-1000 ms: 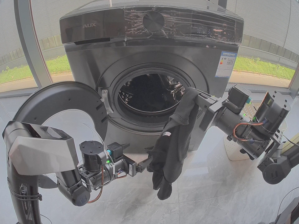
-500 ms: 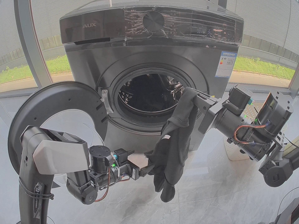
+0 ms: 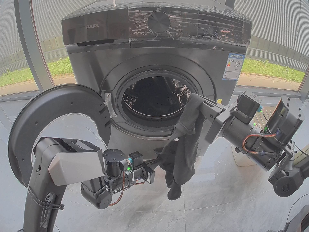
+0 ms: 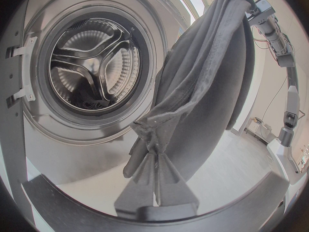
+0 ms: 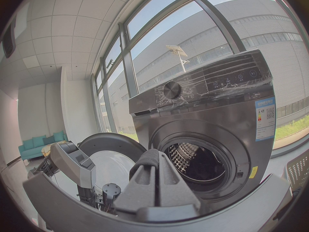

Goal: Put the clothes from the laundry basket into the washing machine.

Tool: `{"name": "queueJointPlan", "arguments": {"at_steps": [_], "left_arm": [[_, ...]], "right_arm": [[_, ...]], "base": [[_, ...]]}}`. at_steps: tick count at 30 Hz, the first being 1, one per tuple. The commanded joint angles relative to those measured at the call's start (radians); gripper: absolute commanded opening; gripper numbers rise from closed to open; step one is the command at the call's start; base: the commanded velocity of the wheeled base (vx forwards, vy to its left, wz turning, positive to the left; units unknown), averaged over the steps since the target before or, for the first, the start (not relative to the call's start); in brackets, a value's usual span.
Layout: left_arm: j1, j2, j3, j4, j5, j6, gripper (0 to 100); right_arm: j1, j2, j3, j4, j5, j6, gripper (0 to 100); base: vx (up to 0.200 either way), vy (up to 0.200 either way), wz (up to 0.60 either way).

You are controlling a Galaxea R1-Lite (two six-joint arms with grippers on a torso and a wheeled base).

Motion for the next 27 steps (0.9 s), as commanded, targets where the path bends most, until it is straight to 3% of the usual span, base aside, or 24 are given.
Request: {"name": "queueJointPlan", "arguments": {"at_steps": [1,9,13,19,27], "left_arm": [[-0.008,0.002,-0.01,-0.001,-0.006,0.001,0],[0.034,-0.095,0.029,-0.007,0.009,0.009,0],[0.04,-0.235,0.153,-0.007,0.022,0.009,0],[0.057,-0.328,0.227,-0.007,0.022,0.009,0],[0.034,-0.273,0.254,-0.007,0.011,0.012,0]], "right_arm": [[-0.007,-0.001,0.015,0.0,-0.002,0.001,0],[-0.084,0.006,0.023,0.004,-0.009,0.001,0],[-0.145,0.03,0.041,-0.003,0.0,0.01,0],[-0.147,0.061,0.063,-0.052,-0.002,0.01,0],[-0.124,0.058,0.04,-0.045,-0.006,0.01,0]], "base": [[0.0,0.0,0.0],[0.0,0.0,0.0],[0.0,0.0,0.0],[0.0,0.0,0.0],[0.0,0.0,0.0]]}}
